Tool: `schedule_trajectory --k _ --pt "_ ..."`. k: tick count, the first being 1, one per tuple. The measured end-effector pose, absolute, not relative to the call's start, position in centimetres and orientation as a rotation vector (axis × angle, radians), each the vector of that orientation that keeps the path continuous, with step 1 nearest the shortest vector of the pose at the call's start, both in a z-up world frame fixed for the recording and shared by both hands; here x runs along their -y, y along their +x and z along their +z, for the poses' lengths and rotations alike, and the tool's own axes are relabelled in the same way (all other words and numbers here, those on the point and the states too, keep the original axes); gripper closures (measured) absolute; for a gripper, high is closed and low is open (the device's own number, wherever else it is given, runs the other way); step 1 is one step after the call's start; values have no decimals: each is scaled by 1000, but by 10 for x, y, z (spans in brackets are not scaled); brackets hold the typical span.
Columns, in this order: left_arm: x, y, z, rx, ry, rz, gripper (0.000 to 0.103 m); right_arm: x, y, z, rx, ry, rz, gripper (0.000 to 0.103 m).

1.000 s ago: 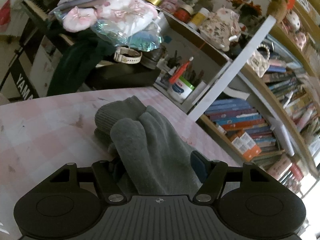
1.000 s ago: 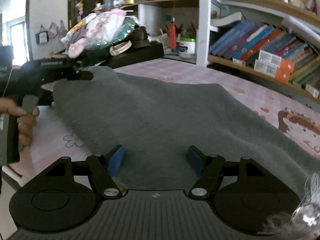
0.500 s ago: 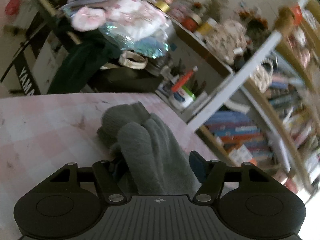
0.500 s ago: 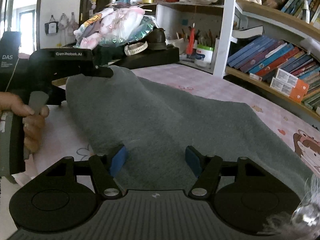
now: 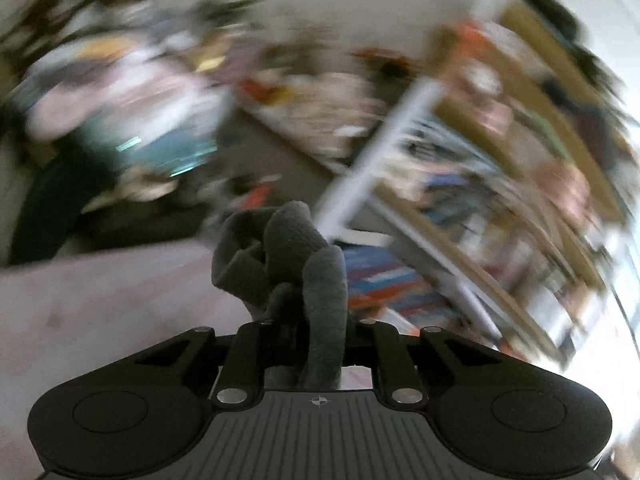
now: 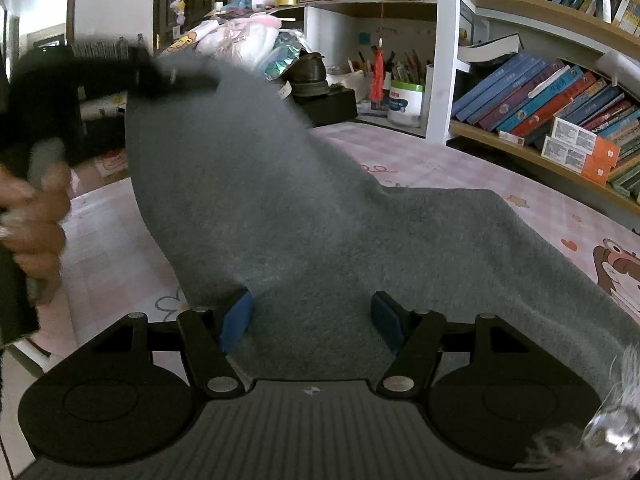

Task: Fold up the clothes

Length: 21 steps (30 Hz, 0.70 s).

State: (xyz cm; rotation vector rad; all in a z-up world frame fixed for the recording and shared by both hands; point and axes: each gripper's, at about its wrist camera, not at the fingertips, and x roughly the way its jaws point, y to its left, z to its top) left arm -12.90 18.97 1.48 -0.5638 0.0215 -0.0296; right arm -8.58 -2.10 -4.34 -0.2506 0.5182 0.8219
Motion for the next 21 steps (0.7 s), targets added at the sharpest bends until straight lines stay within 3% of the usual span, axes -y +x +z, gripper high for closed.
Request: schedule_trajectory --k 8,17,19,21 --pt "-107 -111 50 -89 -228 -121 88 69 -83 -27 -501 -106 848 32" --pt "-54 -99 44 -200 -111 -175 86 155 -90 -21 -538 -19 803 28" --pt "-42 -99 40 -242 -86 -206 77 164 -88 -25 -558 9 796 27" --pt "-30 -104 35 -278 -50 -258 55 171 -89 -28 -575 30 791 27"
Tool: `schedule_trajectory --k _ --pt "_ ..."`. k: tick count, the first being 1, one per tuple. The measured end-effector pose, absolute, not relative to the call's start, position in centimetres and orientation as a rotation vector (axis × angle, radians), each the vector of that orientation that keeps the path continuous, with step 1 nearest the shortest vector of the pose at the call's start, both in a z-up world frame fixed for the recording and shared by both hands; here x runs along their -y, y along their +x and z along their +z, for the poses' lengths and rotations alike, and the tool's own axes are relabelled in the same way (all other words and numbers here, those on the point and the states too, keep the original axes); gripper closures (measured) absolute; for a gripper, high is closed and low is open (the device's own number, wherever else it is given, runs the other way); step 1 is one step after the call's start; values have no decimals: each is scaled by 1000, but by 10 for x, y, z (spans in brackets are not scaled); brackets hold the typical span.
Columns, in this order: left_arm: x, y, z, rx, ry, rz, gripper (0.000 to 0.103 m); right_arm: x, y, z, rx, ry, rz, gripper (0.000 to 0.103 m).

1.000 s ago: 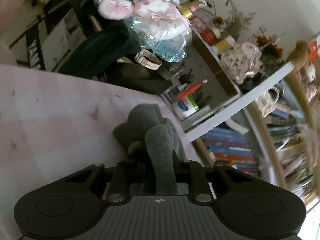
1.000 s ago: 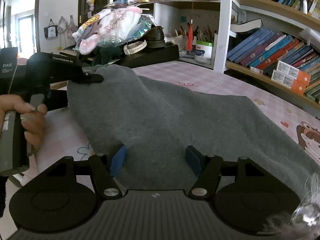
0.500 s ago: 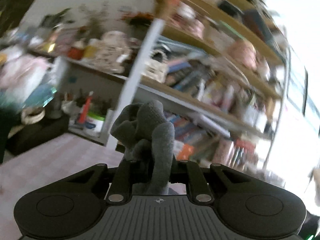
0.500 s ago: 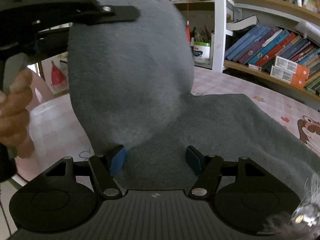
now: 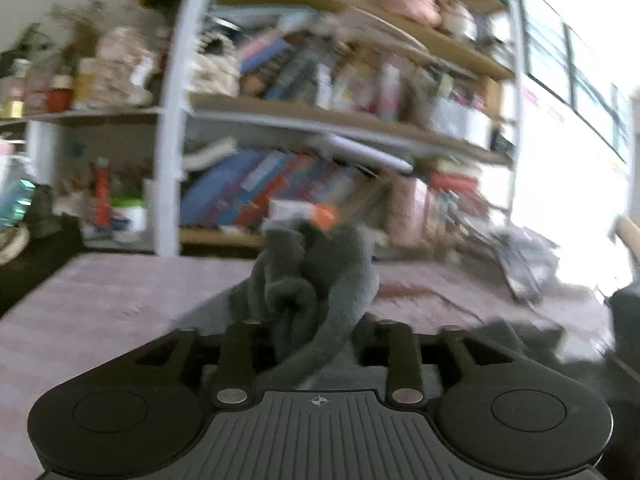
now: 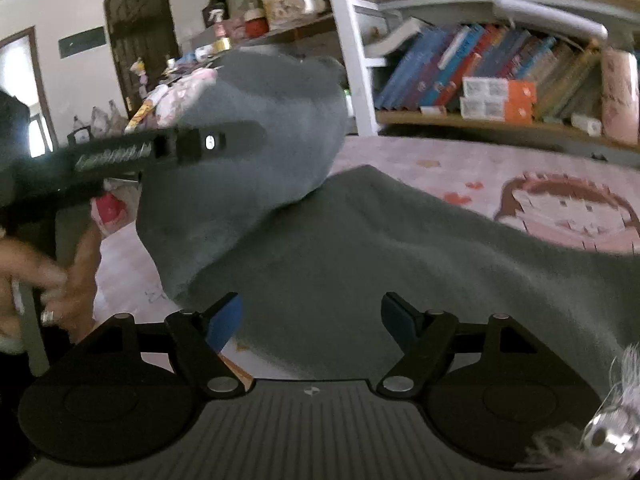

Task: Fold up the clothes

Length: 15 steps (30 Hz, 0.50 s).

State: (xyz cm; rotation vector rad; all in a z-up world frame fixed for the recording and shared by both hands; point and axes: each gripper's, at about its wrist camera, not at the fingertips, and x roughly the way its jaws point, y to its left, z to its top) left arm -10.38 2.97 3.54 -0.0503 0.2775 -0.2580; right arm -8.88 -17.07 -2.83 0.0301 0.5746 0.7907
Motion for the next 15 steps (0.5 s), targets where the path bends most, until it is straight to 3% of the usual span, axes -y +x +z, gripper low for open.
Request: schedule_trajectory --k 1,2,3,10,11,14,15 --pt "-24 -108 34 -290 -29 -284 47 174 -89 -30 -585 42 790 26" --pt "-21 -114 33 -287 -6 -298 30 175 -88 -31 -596 54 792 26" --pt "-17 -120 33 -284 16 -312 25 176 -86 -33 -606 66 794 25" --pt "-45 -140 38 -233 -63 -318 22 179 -76 -35 -653 161 813 21" --pt "-49 -134 33 -265 -66 -277 26 179 -72 -35 -666 190 816 21" --pt "-62 -121 13 -368 -93 -199 64 183 -58 -35 -716 298 806 22" --pt "-67 -119 7 -387 -110 -202 68 184 -53 -35 -736 338 799 22"
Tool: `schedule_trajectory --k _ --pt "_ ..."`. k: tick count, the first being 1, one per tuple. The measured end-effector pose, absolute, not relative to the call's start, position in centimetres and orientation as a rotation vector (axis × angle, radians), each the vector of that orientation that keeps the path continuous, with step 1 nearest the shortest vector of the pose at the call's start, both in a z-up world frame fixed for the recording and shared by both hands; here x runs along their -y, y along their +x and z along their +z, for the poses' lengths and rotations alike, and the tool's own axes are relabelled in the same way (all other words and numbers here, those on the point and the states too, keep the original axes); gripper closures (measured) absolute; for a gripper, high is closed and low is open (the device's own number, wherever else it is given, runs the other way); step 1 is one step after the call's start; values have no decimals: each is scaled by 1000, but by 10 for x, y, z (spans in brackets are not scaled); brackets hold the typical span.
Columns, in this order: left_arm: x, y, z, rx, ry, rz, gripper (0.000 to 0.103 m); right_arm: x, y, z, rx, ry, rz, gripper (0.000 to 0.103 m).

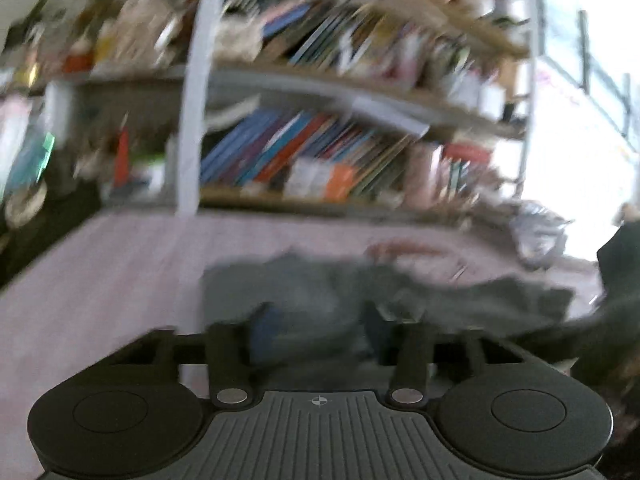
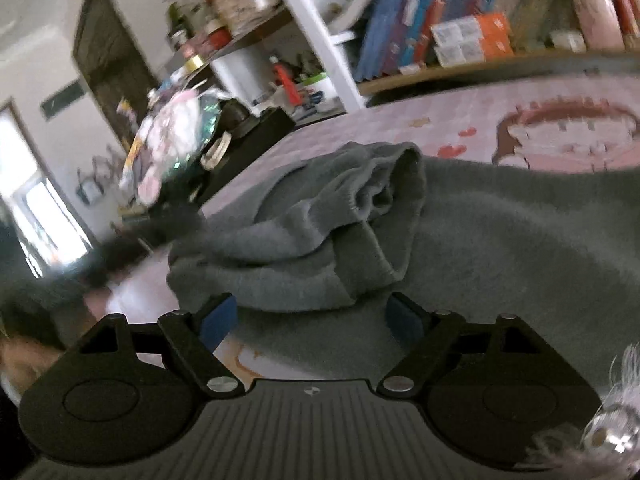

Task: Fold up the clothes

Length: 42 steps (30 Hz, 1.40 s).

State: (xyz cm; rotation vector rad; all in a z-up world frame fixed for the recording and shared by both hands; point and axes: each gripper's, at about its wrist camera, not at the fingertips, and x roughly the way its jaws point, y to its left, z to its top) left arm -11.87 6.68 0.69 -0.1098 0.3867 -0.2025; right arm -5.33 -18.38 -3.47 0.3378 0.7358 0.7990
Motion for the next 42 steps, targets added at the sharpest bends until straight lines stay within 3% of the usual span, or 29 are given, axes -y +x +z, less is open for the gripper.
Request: schedule_trajectory --k 5,10,15,20,22,26,29,32,37,39,42 --pt "-76 -117 -8 -423 -129 -220 69 186 -28 -39 -825 554 759 30" --pt "-77 -116 -5 -425 -134 -225 69 183 -11 -47 -869 685 701 78" --pt "-77 -119 -6 -420 -126 -229 68 179 -36 -28 -720 532 717 80" --pt "-77 -119 -6 -418 -126 -239 67 186 -24 -49 -797 577 680 73" --pt "-77 -121 -3 -410 -131 -239 66 189 -29 -44 -778 563 673 65" --pt "-79 -133 13 -345 -133 -239 66 186 -53 -18 -586 390 626 65" --pt "-81 -138 22 -311 -141 -239 66 177 -68 -3 -411 235 624 70" --pt "-83 -137 26 -301 -155 -233 65 166 -56 -10 -461 180 646 82" --pt "-94 -132 21 -332 -190 -173 40 176 -35 -35 -608 285 629 84" --pt "-102 -127 18 -349 -224 -146 26 183 -36 -30 -607 299 634 82" --pt "-118 -116 12 -386 -311 -130 24 193 -44 -22 -597 305 658 77"
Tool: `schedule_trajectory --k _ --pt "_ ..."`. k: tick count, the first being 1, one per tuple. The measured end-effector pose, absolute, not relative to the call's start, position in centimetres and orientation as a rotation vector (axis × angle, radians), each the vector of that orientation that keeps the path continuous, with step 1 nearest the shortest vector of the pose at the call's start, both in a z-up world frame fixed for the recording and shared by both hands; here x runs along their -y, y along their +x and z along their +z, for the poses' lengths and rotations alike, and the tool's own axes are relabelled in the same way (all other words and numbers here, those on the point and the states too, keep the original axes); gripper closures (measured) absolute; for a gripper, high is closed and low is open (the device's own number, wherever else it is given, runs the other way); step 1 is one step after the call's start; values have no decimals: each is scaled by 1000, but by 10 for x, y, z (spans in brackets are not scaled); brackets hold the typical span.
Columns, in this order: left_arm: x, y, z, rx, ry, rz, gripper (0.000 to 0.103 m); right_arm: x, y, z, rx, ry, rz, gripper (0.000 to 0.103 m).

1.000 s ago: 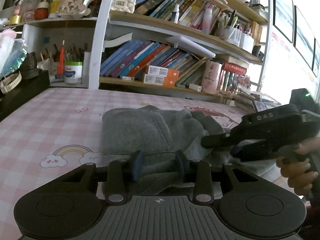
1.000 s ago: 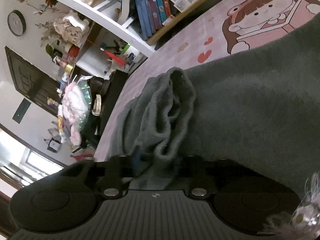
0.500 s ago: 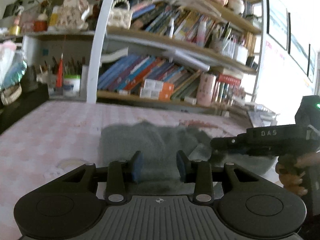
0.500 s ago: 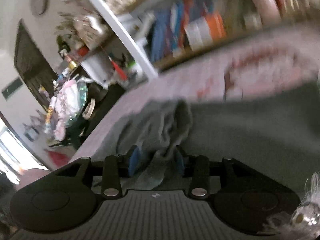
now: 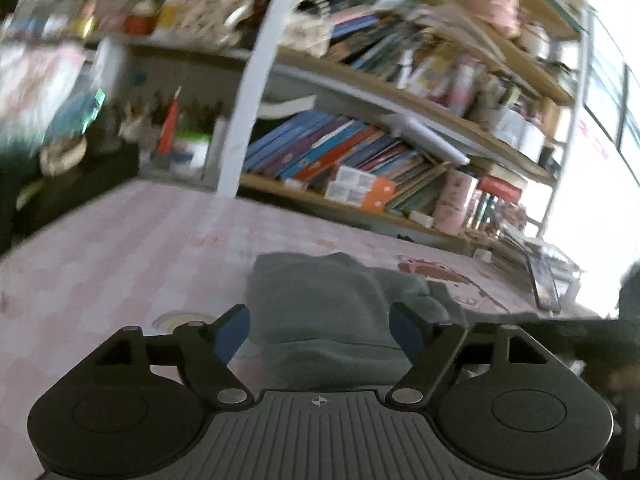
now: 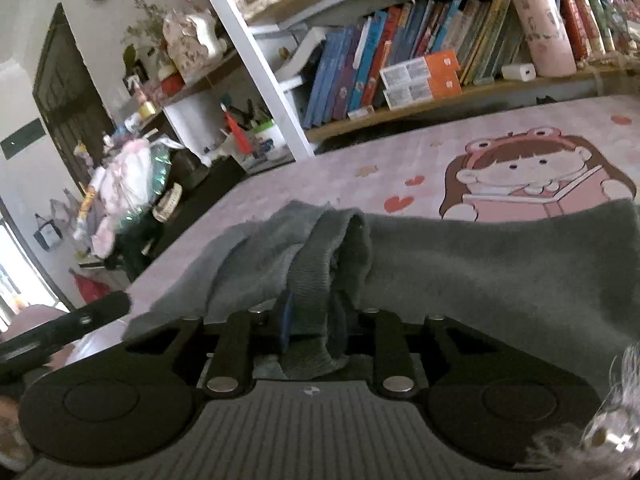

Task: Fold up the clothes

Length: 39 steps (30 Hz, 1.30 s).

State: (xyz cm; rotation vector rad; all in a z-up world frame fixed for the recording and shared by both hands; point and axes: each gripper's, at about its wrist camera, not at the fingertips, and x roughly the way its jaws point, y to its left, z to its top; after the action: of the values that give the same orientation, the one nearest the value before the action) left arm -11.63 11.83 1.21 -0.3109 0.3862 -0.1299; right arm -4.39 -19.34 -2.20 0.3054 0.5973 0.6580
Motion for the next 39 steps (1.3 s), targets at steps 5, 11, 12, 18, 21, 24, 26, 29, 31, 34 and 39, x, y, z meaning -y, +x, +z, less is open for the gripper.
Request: schedule_trajectory --k 5,11,12,18,21,24,26,29,31,34,39 --pt "-148 -95 -6 -461 -501 -127 24 211 -62 -19 -586 220 639 63" --pt "-152 -77 -22 -524 -585 -173 24 244 -69 -24 -611 136 543 59" --pt "-152 -73 -24 -535 -593 -186 24 250 -68 -26 -621 136 528 59" --pt "-143 -55 -27 -557 -639 -232 32 272 -60 -34 -652 151 496 68" --pt "-131 -49 -25 -556 -599 -235 60 271 -56 -35 -639 131 477 69" --pt "-121 -41 -21 -553 -568 -235 70 275 -48 -36 -628 132 449 70" --pt "-112 -34 -17 -551 -518 -222 72 278 -40 -36 -629 143 431 72" --pt "-96 -22 -5 -534 -425 -204 75 282 -25 -36 -630 158 403 75" --pt "-90 -17 5 -511 -376 -193 76 284 -16 -37 -631 176 388 77" --pt "-92 -10 16 -473 -355 -177 76 279 -4 -37 -630 188 381 78" --pt "-116 5 8 -500 -391 -109 76 255 5 -36 -624 159 412 76"
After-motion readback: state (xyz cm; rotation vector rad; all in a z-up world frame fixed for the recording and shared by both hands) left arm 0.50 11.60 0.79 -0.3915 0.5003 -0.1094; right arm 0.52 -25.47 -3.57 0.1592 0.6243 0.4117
